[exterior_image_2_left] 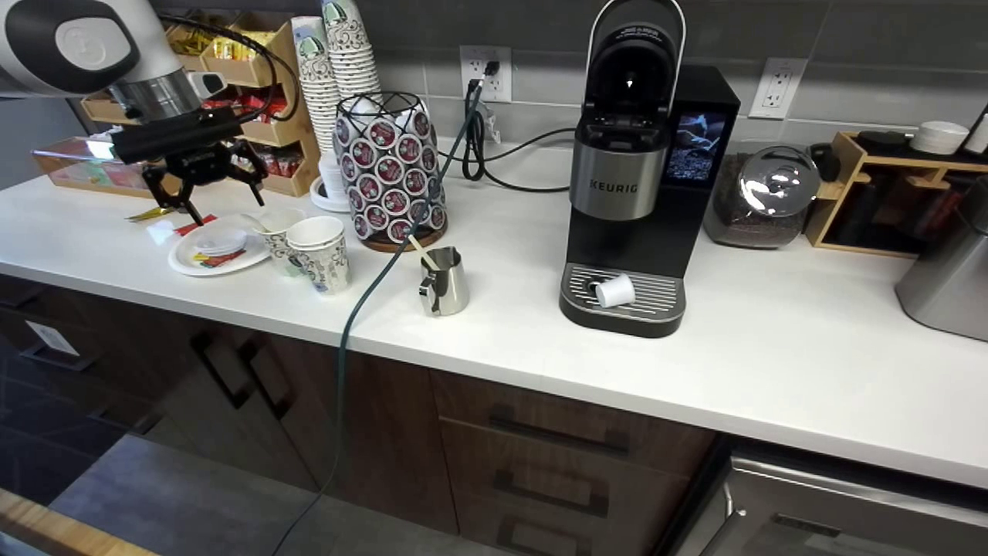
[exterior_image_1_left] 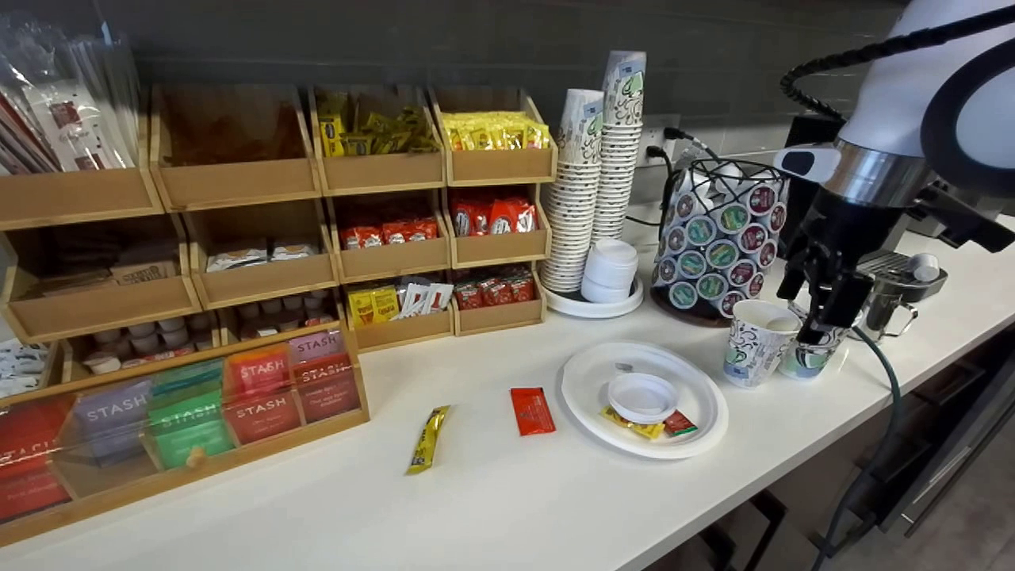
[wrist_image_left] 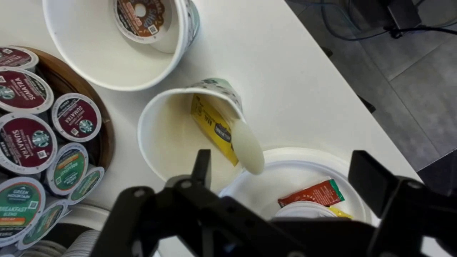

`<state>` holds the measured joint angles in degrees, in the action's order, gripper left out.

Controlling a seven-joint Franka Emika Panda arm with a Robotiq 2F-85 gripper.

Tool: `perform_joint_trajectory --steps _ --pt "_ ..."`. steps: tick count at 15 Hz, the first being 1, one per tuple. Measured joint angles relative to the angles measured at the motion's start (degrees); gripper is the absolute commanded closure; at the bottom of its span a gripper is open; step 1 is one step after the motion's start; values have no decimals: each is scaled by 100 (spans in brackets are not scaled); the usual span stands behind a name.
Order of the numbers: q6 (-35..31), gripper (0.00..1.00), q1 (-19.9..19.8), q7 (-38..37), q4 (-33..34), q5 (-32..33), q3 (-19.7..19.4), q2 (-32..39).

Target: Take the spoon out of the cup and put it in the milk pitcher

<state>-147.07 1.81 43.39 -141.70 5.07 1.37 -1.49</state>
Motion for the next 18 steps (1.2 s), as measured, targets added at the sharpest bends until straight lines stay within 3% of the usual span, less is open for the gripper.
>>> perform_joint_trajectory --steps 8,9,18 --pt "2 94 -83 -3 343 41 -42 540" --pt "2 98 -89 -3 382 43 -42 571" --pt "322 97 -93 4 562 -52 4 484"
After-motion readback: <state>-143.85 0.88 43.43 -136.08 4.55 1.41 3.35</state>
